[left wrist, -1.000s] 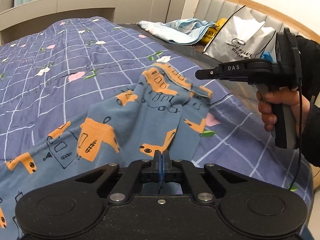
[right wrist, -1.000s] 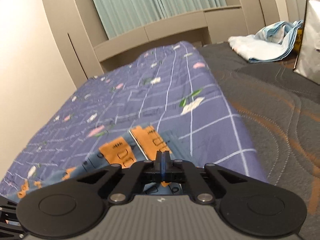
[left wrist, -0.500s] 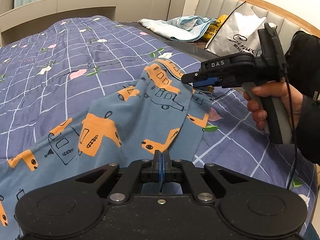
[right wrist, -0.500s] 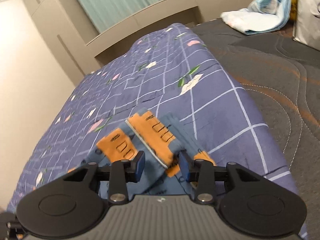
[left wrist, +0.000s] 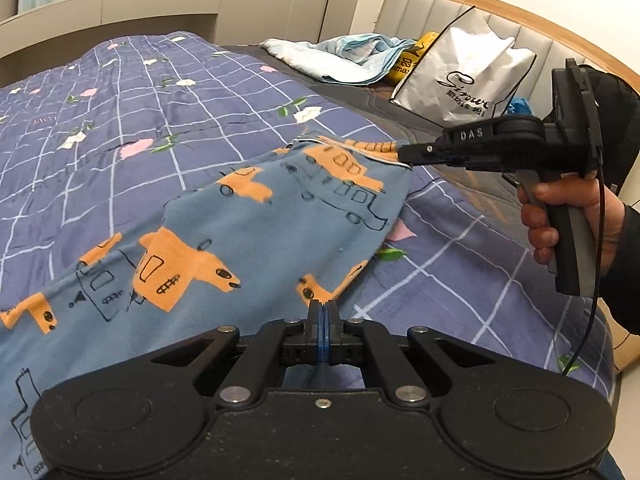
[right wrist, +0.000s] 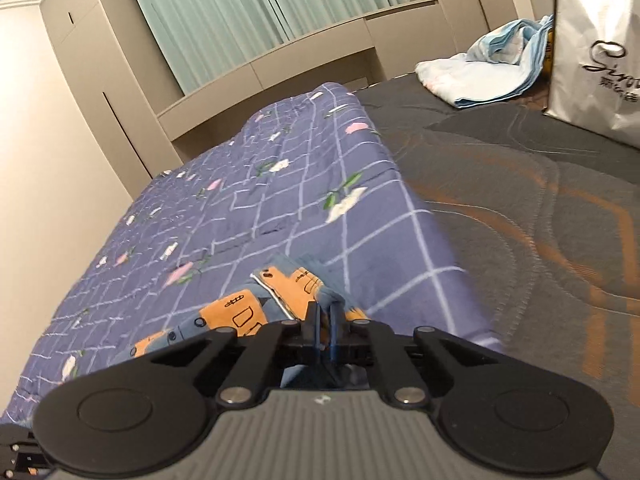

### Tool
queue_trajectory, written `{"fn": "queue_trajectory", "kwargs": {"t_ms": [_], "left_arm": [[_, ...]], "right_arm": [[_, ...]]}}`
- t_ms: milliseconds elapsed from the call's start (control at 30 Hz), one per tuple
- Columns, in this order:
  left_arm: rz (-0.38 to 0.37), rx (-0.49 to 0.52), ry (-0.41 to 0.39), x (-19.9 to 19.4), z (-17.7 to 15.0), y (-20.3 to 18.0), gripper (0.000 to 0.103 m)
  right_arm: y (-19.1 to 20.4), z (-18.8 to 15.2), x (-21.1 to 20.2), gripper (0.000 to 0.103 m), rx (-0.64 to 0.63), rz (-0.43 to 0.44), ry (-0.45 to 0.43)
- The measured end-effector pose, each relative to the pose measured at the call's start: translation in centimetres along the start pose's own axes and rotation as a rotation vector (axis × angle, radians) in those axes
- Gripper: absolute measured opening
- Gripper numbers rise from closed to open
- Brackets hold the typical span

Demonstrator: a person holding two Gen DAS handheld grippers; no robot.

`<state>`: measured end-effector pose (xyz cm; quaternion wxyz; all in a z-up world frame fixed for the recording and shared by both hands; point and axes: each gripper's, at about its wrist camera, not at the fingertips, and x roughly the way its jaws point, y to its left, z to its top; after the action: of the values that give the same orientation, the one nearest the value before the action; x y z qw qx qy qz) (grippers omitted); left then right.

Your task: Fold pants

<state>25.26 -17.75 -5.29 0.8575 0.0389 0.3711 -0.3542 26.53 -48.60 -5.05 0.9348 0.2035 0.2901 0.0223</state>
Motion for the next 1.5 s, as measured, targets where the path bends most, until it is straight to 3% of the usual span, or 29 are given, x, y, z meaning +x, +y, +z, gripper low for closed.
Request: {"fn": "queue_trajectory", "kwargs": {"t_ms": [100, 267, 333, 433, 467, 500, 633, 733, 833, 933, 1067, 1100, 1333, 1367, 1400, 1500], "left_arm": [[-0.031, -0.018, 0.008, -0.1, 0.0, 0.1, 0.002], [-0.053, -0.043, -0.017, -1.3, 0.3, 0.7, 0.022], [-0.044, -0.045, -0.032, -2.2, 0.5, 1.1, 0.036], [-0.001, -0.05, -0.066, -3.6, 0.7, 2.3, 0.051], [0.021, -0.052, -0.076, -4.0, 0.8, 2.8, 0.053], [0.046, -0.052, -0.084, -4.3, 0.9, 3.4, 0.058], [0.189, -0.061, -0.088, -4.8, 1.5, 6.4, 0.068], [0.252, -0.066, -0.074, -4.6, 1.7, 9.0, 0.068], [0.252, -0.076, -0.047, -4.1, 1.8, 11.0, 0.067], [0.238, -0.056, -0.019, -3.6, 1.8, 12.0, 0.061], [0.212, 0.0, 0.003, -3.2, 1.6, 12.2, 0.054], [0.212, 0.01, 0.005, -3.0, 1.5, 12.1, 0.054], [0.183, 0.066, 0.028, -1.6, 2.2, 12.5, 0.052], [0.179, 0.081, 0.045, -1.3, 2.4, 12.5, 0.046], [0.176, 0.099, 0.058, -1.1, 2.4, 12.5, 0.028], [0.188, 0.134, 0.063, -0.9, 2.6, 12.3, 0.002]], "right_arm": [[-0.1, -0.6, 0.4, 0.005, -0.024, -0.034, 0.023], [-0.2, -1.3, 1.0, 0.005, -0.04, -0.064, 0.035], [0.2, -1.4, 0.9, 0.007, -0.076, -0.08, 0.036], [1.7, -1.0, 0.7, 0.024, -0.17, -0.108, 0.013], [2.3, -0.8, 0.8, 0.04, -0.203, -0.118, 0.0], [2.8, -0.5, 0.8, 0.049, -0.226, -0.121, -0.013], [5.0, 0.8, 2.4, 0.053, -0.314, -0.1, -0.018], [6.3, 1.6, 4.4, 0.053, -0.351, -0.064, 0.008], [7.4, 2.2, 6.8, 0.052, -0.393, -0.062, 0.04], [7.8, 2.3, 8.5, 0.042, -0.395, -0.07, 0.074], [7.9, 2.1, 9.1, 0.014, -0.406, -0.052, 0.089], [8.0, 2.1, 9.0, 0.011, -0.411, -0.05, 0.088], [8.2, 2.1, 8.4, 0.009, -0.429, -0.057, 0.07], [8.2, 2.1, 8.4, 0.009, -0.43, -0.057, 0.07], [8.2, 2.2, 8.4, 0.009, -0.433, -0.057, 0.07], [8.2, 2.2, 8.2, 0.008, -0.437, -0.058, 0.063]]}}
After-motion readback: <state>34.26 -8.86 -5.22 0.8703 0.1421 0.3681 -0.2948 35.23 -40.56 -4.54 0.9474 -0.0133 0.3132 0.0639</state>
